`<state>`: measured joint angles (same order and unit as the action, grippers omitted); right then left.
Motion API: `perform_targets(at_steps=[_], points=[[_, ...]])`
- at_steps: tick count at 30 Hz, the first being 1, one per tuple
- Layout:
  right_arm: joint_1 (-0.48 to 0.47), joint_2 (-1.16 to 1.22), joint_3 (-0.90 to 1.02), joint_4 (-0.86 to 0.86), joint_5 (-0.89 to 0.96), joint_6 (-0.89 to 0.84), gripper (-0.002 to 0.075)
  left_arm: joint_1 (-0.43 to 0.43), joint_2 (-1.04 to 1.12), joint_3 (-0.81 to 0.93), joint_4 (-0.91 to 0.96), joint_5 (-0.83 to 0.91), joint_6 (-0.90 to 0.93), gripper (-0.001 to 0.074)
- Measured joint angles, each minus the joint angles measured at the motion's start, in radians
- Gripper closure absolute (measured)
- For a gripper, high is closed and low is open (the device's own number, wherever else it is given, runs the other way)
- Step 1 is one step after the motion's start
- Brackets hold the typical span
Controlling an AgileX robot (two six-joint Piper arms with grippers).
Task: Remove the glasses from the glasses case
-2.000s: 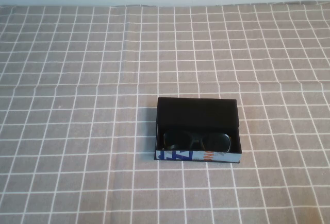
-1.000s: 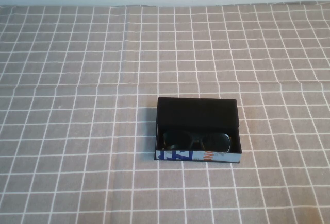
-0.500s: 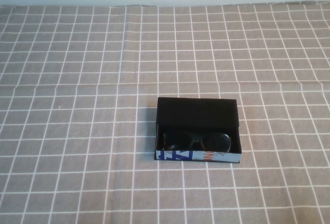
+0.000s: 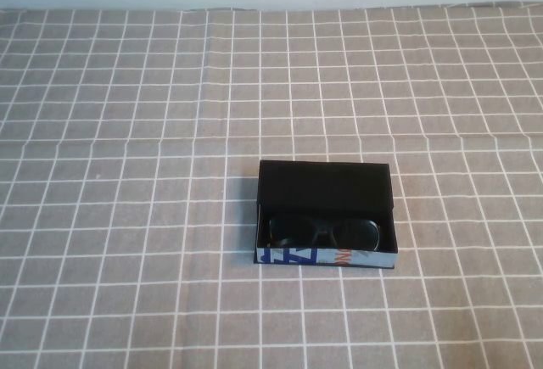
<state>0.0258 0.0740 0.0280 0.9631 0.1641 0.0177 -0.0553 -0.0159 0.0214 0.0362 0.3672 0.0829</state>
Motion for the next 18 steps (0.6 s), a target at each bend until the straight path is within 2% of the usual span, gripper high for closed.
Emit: perform_targets(at_steps=[5, 9, 12, 18], points=[[0.0, 0.0, 0.0, -0.083, -0.018, -0.062, 0.0743, 0.0, 0.0, 0.0, 0.0, 0.0, 0.0, 0.0739], [0.0, 0.009, -0.048, -0.143, 0.064, -0.12, 0.0743, 0.0, 0.0, 0.0, 0.0, 0.0, 0.0, 0.0739], [0.0, 0.073, -0.16, -0.25, 0.126, -0.18, 0.0743, 0.0, 0.0, 0.0, 0.0, 0.0, 0.0, 0.0739], [0.0, 0.344, -0.44, -0.465, 0.22, -0.242, 0.0743, 0.0, 0.0, 0.0, 0.0, 0.0, 0.0, 0.074]])
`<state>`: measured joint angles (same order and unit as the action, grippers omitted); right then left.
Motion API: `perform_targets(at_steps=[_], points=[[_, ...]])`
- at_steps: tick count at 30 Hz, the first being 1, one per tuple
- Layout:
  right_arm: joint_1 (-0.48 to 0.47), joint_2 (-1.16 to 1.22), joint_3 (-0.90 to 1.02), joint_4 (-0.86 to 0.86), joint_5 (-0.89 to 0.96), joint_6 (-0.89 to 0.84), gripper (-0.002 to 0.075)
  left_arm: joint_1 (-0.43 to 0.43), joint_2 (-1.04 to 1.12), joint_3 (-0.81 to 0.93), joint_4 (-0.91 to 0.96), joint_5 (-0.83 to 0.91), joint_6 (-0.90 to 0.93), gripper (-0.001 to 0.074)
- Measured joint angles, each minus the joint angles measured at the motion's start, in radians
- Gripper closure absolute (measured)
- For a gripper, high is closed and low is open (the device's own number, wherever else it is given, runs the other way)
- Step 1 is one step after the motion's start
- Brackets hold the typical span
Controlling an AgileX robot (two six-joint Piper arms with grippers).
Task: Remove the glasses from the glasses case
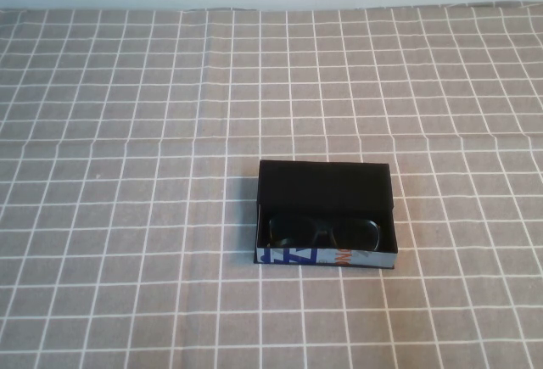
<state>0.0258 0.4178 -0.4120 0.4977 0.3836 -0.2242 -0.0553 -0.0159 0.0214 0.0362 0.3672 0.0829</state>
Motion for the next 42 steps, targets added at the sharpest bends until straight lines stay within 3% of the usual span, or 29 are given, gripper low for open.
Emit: perform_targets(at_steps=[11, 19, 25, 33, 42], points=[[0.0, 0.546, -0.467, -0.026, 0.268, -0.409, 0.0743, 0.0, 0.0, 0.0, 0.0, 0.0, 0.0, 0.0739], [0.019, 0.84, -0.736, 0.044, 0.458, -0.603, 0.0743, 0.0, 0.0, 0.0, 0.0, 0.0, 0.0, 0.0739], [0.12, 1.054, -0.94, -0.022, 0.597, -0.646, 0.0743, 0.0, 0.0, 0.0, 0.0, 0.0, 0.0, 0.0739], [0.3, 1.327, -1.192, -0.27, 0.788, -0.651, 0.0743, 0.0, 0.0, 0.0, 0.0, 0.0, 0.0, 0.074], [0.453, 1.481, -1.269, -0.381, 0.792, -0.653, 0.0743, 0.0, 0.0, 0.0, 0.0, 0.0, 0.0, 0.0739]])
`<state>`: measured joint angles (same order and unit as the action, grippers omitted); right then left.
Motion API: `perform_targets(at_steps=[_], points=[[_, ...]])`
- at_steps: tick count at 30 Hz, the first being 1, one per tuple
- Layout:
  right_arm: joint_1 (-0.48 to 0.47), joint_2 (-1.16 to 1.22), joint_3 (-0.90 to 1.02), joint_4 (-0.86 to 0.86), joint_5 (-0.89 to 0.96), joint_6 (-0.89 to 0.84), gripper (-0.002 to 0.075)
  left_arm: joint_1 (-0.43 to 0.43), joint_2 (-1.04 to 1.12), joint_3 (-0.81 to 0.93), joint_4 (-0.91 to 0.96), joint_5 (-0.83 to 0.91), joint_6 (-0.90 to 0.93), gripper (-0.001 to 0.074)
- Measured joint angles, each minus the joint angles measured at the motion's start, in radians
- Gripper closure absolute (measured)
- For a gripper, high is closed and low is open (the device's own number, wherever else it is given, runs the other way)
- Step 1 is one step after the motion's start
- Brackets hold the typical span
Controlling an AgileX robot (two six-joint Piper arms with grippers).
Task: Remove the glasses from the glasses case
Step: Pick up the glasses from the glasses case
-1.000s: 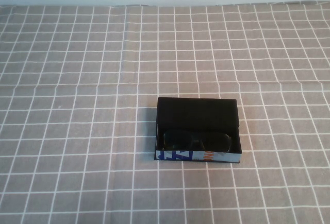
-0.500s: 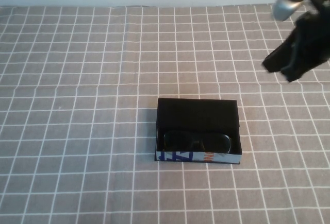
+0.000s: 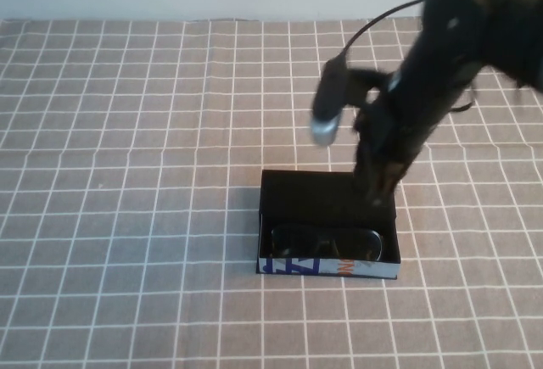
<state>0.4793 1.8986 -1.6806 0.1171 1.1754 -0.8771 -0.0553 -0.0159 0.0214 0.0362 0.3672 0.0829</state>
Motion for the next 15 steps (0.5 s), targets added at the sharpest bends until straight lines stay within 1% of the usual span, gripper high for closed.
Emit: perform_targets(at_steps=[4, 6, 7, 8, 12, 13, 15], points=[[0.049, 0.047, -0.004, 0.008, -0.015, 0.0, 0.0732, 0.0, 0.0, 0.0, 0.0, 0.0, 0.0, 0.0739], [0.061, 0.07, -0.006, 0.023, -0.022, 0.0, 0.0696, 0.0, 0.0, 0.0, 0.0, 0.0, 0.0, 0.0739], [0.063, 0.078, -0.006, 0.035, -0.025, 0.0, 0.0671, 0.0, 0.0, 0.0, 0.0, 0.0, 0.0, 0.0739], [0.063, 0.087, -0.006, 0.044, -0.025, 0.0, 0.063, 0.0, 0.0, 0.0, 0.0, 0.0, 0.0, 0.0739], [0.067, 0.111, -0.006, 0.055, -0.018, -0.013, 0.0442, 0.0, 0.0, 0.0, 0.0, 0.0, 0.0, 0.0739], [0.067, 0.112, -0.006, 0.055, -0.013, -0.017, 0.0414, 0.0, 0.0, 0.0, 0.0, 0.0, 0.0, 0.0739], [0.075, 0.114, -0.006, 0.055, -0.002, -0.03, 0.0396, 0.0, 0.0, 0.0, 0.0, 0.0, 0.0, 0.0739]])
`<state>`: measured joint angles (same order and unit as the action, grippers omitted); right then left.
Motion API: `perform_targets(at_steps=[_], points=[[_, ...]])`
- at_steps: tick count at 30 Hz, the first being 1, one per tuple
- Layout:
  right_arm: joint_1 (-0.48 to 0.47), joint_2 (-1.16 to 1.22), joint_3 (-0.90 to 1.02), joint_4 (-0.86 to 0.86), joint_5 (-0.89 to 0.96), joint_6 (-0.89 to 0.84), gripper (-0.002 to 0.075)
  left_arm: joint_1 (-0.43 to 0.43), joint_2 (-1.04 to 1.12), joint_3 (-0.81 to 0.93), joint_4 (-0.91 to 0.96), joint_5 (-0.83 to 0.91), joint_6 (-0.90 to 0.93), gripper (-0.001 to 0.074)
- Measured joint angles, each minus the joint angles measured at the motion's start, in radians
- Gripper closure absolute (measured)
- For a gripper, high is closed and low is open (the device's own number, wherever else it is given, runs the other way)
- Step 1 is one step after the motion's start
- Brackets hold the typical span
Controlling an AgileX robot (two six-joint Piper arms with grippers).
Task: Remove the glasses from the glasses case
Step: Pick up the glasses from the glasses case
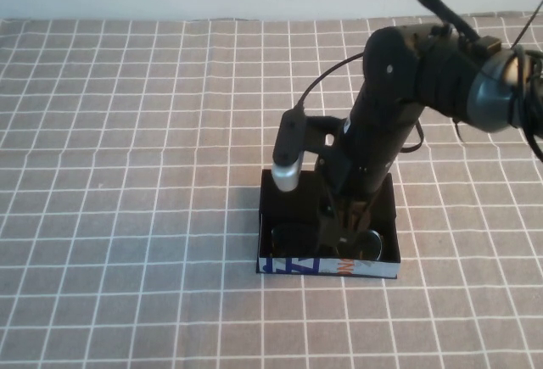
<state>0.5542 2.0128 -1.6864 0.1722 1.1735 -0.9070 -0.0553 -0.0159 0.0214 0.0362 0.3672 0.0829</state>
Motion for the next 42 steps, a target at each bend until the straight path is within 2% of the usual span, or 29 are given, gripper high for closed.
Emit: perform_targets(at_steps=[27, 30, 34, 35, 38, 42], points=[[0.009, 0.086, 0.0, -0.013, -0.066, -0.014, 0.0402, 0.0, 0.0, 0.0, 0.0, 0.0, 0.0, 0.0739], [0.009, 0.087, 0.0, -0.013, -0.074, -0.014, 0.0458, 0.0, 0.0, 0.0, 0.0, 0.0, 0.0, 0.0739], [0.009, 0.087, 0.0, -0.013, -0.074, -0.014, 0.0636, 0.0, 0.0, 0.0, 0.0, 0.0, 0.0, 0.0739], [0.009, 0.087, 0.0, -0.013, -0.063, -0.014, 0.0661, 0.0, 0.0, 0.0, 0.0, 0.0, 0.0, 0.0739], [0.011, 0.078, -0.003, -0.011, -0.033, -0.014, 0.0704, 0.0, 0.0, 0.0, 0.0, 0.0, 0.0, 0.0739], [0.011, 0.06, -0.019, -0.027, 0.022, -0.014, 0.0722, 0.0, 0.0, 0.0, 0.0, 0.0, 0.0, 0.0739]])
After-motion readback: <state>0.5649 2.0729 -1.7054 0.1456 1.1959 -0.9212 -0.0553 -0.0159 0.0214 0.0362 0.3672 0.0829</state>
